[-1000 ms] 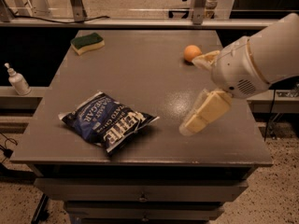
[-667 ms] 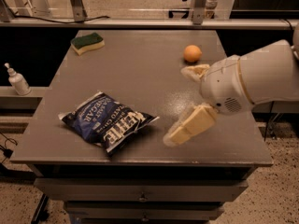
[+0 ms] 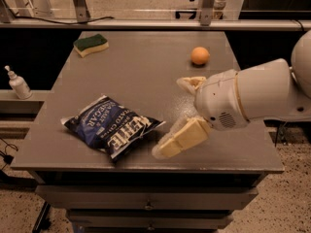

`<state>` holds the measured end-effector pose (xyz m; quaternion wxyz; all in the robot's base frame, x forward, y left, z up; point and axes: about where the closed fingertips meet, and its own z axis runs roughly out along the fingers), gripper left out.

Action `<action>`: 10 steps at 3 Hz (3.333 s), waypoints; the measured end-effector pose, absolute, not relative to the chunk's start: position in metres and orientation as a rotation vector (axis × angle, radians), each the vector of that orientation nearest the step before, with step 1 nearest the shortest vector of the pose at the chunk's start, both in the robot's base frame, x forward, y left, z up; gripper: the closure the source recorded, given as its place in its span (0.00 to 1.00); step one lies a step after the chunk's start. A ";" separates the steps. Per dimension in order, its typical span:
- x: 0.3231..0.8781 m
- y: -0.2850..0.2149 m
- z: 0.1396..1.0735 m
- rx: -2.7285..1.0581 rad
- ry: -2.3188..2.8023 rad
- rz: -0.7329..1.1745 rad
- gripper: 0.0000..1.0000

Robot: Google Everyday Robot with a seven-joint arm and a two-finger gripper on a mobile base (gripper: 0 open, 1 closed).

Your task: Move blue chip bag near orange

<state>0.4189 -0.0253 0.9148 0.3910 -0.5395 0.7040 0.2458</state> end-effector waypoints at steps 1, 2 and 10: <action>0.422 -0.010 0.915 -1.364 1.760 0.645 0.00; 0.431 0.019 0.904 -1.366 1.703 0.672 0.00; 0.439 0.040 0.868 -1.375 1.633 0.648 1.00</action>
Offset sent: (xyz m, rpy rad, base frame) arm 0.0266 0.0730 -0.0271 0.1194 -0.0637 0.0620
